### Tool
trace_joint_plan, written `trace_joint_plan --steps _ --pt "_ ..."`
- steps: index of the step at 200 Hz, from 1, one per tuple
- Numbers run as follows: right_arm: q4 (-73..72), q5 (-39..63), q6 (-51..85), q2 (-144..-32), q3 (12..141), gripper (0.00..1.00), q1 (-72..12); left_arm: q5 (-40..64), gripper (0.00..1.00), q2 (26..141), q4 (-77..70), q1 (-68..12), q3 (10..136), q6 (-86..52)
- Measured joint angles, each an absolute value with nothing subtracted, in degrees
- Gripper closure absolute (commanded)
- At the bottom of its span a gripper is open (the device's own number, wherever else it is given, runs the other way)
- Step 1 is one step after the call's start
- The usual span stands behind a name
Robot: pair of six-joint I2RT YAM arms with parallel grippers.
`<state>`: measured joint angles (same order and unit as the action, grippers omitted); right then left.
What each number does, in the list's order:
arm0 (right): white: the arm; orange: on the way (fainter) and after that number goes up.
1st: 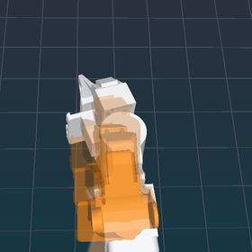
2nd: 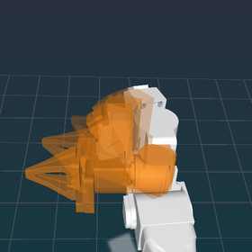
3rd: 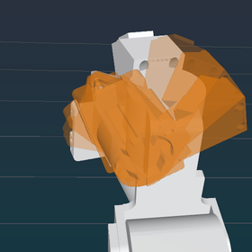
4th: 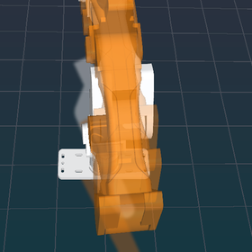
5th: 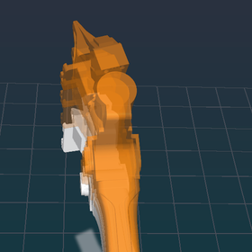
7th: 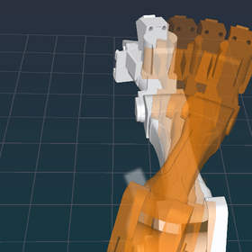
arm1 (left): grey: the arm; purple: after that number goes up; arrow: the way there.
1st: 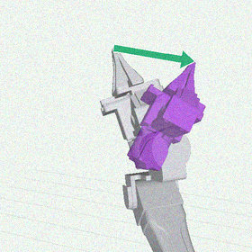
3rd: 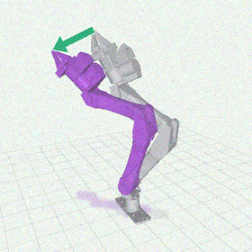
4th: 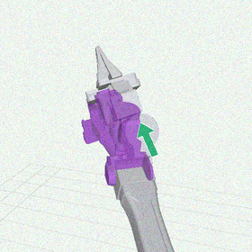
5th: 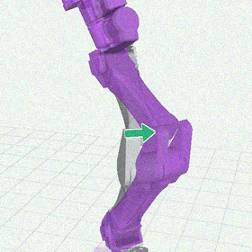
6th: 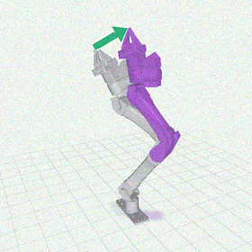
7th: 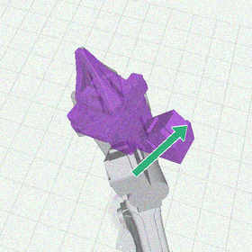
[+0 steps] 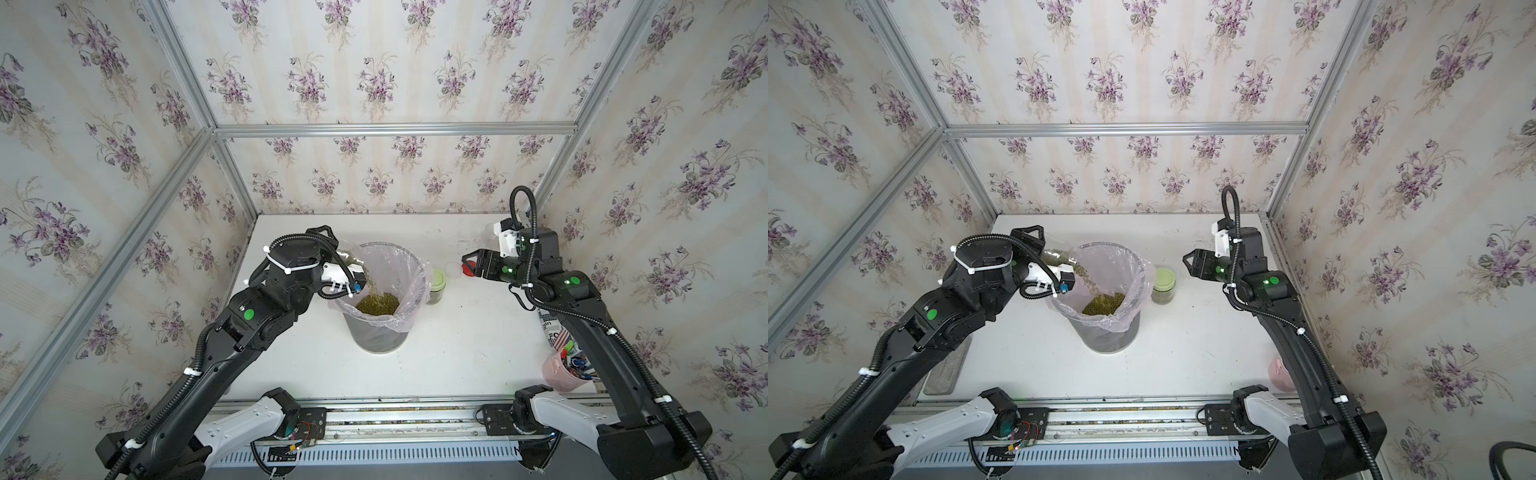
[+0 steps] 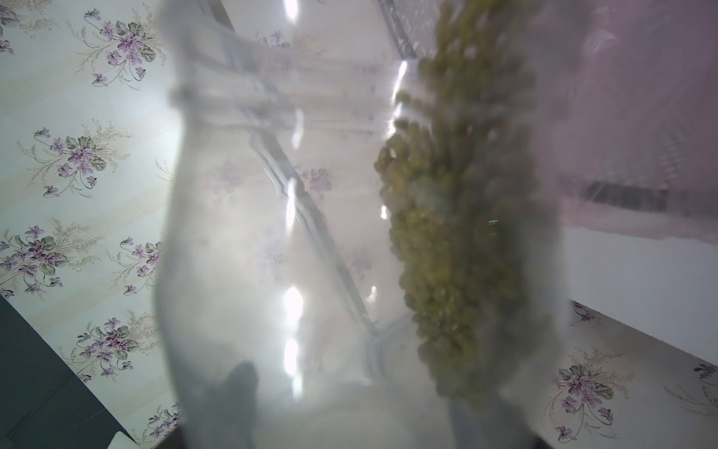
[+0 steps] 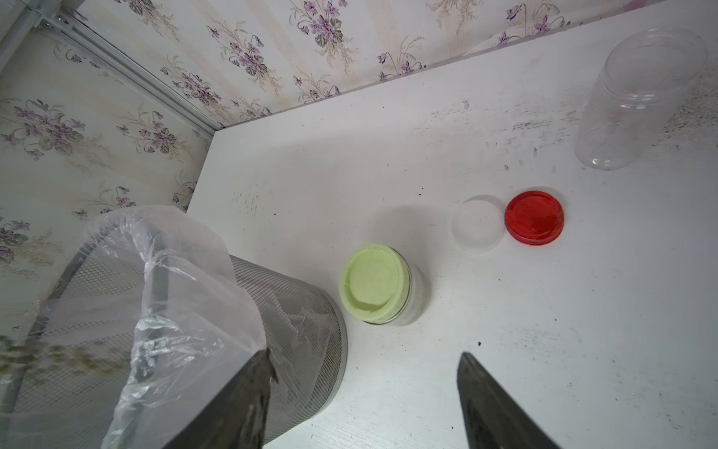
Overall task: Empty moldy mung beans from jars
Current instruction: Pour the moldy mung beans from the jar into the trash bin.
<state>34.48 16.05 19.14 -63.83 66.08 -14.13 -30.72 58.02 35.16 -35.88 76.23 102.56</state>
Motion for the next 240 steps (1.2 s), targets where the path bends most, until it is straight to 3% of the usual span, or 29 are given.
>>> trace_joint_plan --steps 240 --pt "34.48 15.81 19.11 -64.16 66.32 0.27 -14.13 -29.23 0.54 58.28 35.11 -35.99 75.11 102.74"
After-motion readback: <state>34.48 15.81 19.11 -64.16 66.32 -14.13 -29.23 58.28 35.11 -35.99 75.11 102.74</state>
